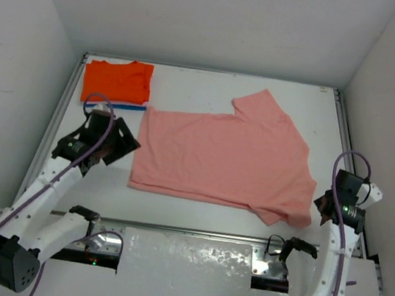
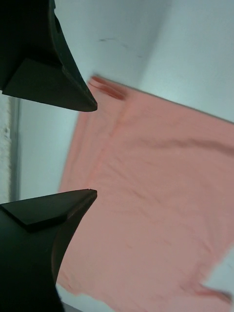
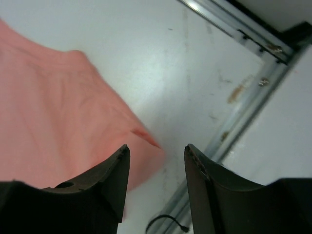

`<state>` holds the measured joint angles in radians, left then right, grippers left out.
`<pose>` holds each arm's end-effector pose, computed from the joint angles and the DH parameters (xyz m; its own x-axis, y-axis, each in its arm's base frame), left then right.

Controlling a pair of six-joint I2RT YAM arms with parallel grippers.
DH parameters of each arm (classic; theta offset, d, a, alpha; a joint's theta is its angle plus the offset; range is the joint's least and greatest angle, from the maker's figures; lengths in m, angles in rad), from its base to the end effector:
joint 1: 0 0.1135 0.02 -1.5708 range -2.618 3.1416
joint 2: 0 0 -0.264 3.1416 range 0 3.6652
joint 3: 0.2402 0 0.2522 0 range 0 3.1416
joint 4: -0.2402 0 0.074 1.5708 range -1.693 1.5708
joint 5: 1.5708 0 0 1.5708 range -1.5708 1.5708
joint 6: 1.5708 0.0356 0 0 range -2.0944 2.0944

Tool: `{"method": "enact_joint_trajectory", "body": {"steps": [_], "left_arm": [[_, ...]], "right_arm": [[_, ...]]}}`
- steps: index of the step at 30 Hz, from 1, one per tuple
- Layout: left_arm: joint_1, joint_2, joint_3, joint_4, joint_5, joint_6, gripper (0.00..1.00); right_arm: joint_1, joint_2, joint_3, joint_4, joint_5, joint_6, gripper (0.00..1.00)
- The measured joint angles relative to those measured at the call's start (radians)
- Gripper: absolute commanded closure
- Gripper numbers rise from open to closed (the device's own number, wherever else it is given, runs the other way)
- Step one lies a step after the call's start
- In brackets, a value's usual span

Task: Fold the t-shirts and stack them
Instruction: Fold the flattened tshirt in 1/3 of the way

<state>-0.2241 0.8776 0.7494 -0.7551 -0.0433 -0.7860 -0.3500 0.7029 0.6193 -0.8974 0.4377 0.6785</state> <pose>0.1675 -0.0366 0.2601 -0.6706 -0.5721 -0.4721 -0.3952 0.8142 -0.4254 0.1139 -0.0576 0.2352 -0.2738 0.7051 -0.6541 0.9042 0.4206 0.0749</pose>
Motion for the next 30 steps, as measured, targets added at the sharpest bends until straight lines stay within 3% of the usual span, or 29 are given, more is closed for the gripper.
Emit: {"method": "enact_joint_trajectory", "body": {"steps": [5,10,14,23,30], "left_arm": [[0.0,0.18,0.183,0.118,-0.065,0.062,0.4],[0.0,0.447,0.201,0.266,-0.043,0.135,0.42],[-0.005,0.642,0.255,0.323,-0.001,0.18,0.44],[-0.024,0.859,0.407,0.423,0.053,0.239,0.44],[-0.039,1.048,0.554,0.444,0.075,0.266,0.45]], "right_arm": [[-0.001,0.179,0.039,0.167,-0.128,-0.048,0.54],[0.031,0.552,0.197,0.285,-0.289,-0.121,0.58],[0.064,0.753,0.325,0.376,-0.405,-0.183,0.59],[0.111,1.046,0.455,0.568,-0.625,-0.249,0.59],[0.126,1.179,0.551,0.631,-0.658,-0.23,0.6]]}}
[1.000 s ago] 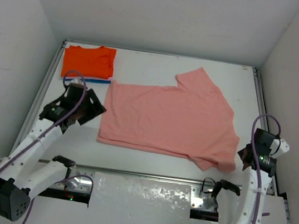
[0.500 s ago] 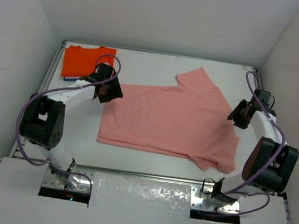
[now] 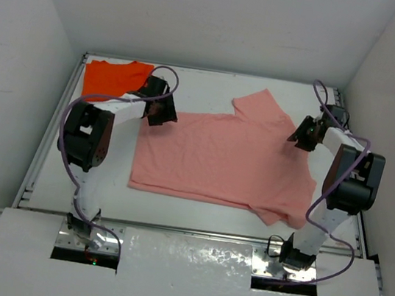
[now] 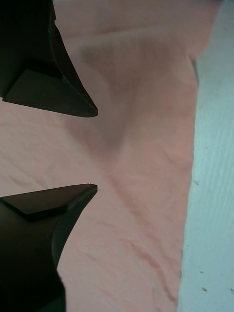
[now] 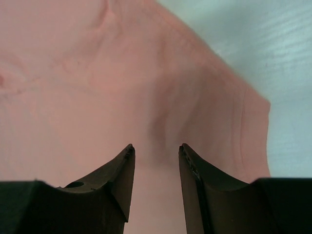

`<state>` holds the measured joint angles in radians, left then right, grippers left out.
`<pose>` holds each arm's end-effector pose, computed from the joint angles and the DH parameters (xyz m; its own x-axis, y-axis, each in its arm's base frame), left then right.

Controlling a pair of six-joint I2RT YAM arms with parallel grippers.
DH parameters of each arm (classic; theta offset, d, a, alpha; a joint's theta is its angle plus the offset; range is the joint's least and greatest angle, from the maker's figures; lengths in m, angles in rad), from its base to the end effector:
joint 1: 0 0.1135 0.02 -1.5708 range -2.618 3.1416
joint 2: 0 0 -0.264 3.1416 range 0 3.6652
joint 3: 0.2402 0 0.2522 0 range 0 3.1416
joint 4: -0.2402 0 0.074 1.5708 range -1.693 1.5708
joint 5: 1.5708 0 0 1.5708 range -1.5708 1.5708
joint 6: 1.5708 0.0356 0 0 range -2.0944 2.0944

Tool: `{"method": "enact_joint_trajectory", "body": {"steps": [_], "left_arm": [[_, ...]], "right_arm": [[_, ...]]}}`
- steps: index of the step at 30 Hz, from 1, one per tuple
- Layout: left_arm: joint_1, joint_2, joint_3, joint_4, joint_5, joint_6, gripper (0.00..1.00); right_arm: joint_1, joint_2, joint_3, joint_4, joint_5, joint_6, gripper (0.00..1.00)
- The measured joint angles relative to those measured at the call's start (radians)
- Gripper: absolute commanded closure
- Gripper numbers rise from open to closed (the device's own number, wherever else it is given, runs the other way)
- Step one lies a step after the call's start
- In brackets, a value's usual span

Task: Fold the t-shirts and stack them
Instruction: Fold the flattened tshirt in 1/3 of the way

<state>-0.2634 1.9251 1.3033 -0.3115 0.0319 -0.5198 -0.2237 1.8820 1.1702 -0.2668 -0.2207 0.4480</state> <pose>0.3964 -0.1081 0.1791 -0.8118 -0.2953 -0.5038 -0.1436 0.9372 -0.3179 0.3783 -0.0781 0.1600 -0.6870 0.5898 -0.4244 0.4382 0.8022 0.4055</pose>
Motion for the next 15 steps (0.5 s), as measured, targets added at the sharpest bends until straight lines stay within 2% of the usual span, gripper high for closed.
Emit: {"method": "enact_joint_trajectory", "body": {"steps": [6,15], "left_arm": [[-0.025,0.097,0.072,0.008,0.016,0.0,0.45],[-0.033,0.214,0.222,-0.006,0.022,0.004,0.45]], "right_arm": [[-0.003,0.108,0.136,-0.006,0.021,0.002,0.61],[-0.032,0.212,0.206,-0.045,0.045,0.028,0.61]]}}
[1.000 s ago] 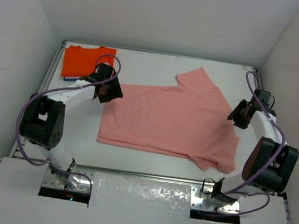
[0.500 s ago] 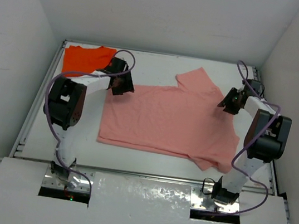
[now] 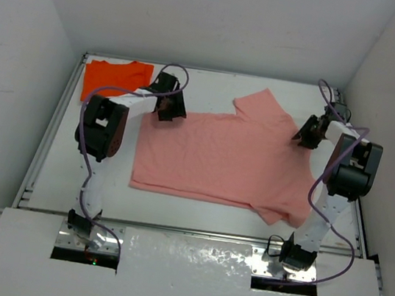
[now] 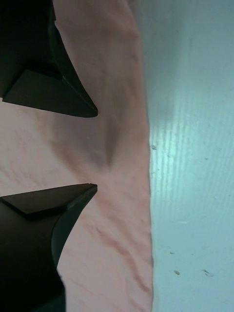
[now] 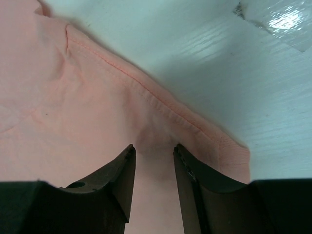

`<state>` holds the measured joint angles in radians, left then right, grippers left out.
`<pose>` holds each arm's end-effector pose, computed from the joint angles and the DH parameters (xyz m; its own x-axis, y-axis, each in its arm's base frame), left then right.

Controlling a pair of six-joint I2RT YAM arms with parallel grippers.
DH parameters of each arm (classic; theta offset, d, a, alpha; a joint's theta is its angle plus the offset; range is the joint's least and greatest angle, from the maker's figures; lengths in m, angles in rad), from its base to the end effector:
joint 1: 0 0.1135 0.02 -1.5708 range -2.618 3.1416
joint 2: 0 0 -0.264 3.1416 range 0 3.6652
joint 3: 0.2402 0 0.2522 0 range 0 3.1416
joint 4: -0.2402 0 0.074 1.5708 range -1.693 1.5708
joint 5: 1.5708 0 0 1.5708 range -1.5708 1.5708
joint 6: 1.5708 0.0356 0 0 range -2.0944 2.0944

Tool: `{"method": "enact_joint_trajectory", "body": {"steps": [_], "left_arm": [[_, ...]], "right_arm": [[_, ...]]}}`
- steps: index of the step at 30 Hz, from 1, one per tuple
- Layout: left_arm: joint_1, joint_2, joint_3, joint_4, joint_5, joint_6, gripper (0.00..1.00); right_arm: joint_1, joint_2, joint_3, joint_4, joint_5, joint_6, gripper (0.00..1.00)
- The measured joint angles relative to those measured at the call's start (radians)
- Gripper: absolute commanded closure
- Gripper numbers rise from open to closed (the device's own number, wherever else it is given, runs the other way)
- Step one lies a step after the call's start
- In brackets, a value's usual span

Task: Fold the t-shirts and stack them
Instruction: Fold the flattened tshirt in 1/3 of the way

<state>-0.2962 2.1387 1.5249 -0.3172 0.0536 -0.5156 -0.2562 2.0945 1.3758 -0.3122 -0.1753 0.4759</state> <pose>0.4415 -0.1367 0.1561 -0.8263 -0.2626 -0.4982 -0.0981 0.9382 -0.3318 0.4194 -0.1035 0.1324 -0.6630 0.6400 -0.3884 0.5249 0.7673 0.3685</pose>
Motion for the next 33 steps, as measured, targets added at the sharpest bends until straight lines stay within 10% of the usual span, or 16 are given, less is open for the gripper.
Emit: {"method": "enact_joint_trajectory", "body": {"steps": [22,33], "left_arm": [[-0.019,0.258,0.406,-0.023,0.093,0.006,0.42],[-0.019,-0.093,0.306,-0.185,-0.004,0.06,0.43]], "right_arm": [[-0.066,0.124,0.234,-0.121,0.097,0.032,0.59],[-0.055,-0.171,0.047,-0.216,0.072,0.038,0.56]]}}
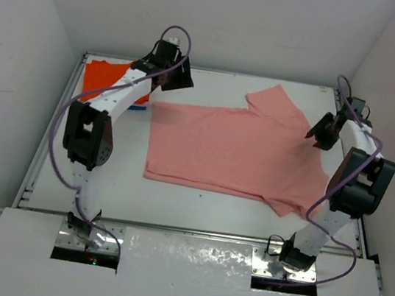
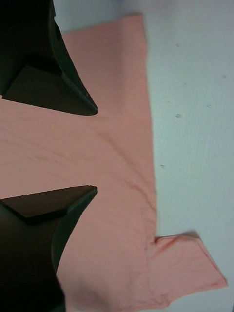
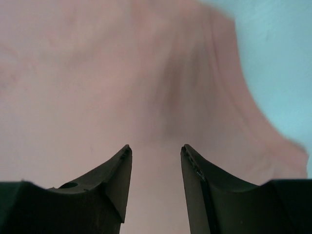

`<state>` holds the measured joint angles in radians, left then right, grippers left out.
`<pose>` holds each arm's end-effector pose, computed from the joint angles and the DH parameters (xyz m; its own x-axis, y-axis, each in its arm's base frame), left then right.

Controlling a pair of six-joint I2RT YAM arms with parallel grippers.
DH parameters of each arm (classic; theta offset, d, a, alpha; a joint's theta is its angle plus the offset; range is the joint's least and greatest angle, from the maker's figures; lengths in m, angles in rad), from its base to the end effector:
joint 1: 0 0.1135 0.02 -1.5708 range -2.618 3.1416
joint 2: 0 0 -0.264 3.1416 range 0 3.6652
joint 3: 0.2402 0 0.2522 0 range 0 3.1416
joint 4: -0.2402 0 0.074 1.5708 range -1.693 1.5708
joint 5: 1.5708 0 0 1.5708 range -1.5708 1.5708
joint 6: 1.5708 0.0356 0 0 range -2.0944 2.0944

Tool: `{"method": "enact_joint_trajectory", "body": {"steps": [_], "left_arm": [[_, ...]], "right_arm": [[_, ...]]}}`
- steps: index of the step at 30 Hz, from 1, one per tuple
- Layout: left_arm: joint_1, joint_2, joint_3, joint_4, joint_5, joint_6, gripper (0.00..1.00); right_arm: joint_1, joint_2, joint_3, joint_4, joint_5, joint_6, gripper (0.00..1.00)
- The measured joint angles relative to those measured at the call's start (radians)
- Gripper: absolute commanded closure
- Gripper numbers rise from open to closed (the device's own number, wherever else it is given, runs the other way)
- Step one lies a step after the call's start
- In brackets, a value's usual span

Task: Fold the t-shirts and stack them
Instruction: Fold the flattened tshirt in 1/3 of the way

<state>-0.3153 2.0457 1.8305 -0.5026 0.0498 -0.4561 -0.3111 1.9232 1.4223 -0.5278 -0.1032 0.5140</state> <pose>0.4514 -0.1491 0.2825 -0.7135 -0.2300 -0.6618 0.0347 0.9319 -0.3612 0.3926 -0.1224 0.2025 -0.5853 0.7019 -0.4059 0.6220 0.7098 0.3305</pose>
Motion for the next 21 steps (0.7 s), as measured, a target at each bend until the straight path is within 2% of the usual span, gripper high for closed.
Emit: {"method": "enact_joint_trajectory", "body": {"steps": [4,9,18,21], "left_arm": [[0.0,-0.21,-0.202,-0.001,-0.016,0.008,0.43],[0.0,-0.353,-0.399,-0.072,-0.03,0.022,0.44],[0.0,-0.604,-0.681,-0.101,-0.008,0.009,0.49],[0.0,-0.65,-0.747,-0.101,0.015,0.002,0.5]], "right_arm": [[0.028,-0.124,-0.2,-0.008,-0.013,-0.02,0.56],[0.1,-0.288,-0.394,-0.061,0.023,-0.035,0.56],[0.17,-0.758,-0.531,-0.193,0.214,0.003,0.67],[0.177,-0.813,-0.61,-0.241,0.225,-0.014,0.65]]}}
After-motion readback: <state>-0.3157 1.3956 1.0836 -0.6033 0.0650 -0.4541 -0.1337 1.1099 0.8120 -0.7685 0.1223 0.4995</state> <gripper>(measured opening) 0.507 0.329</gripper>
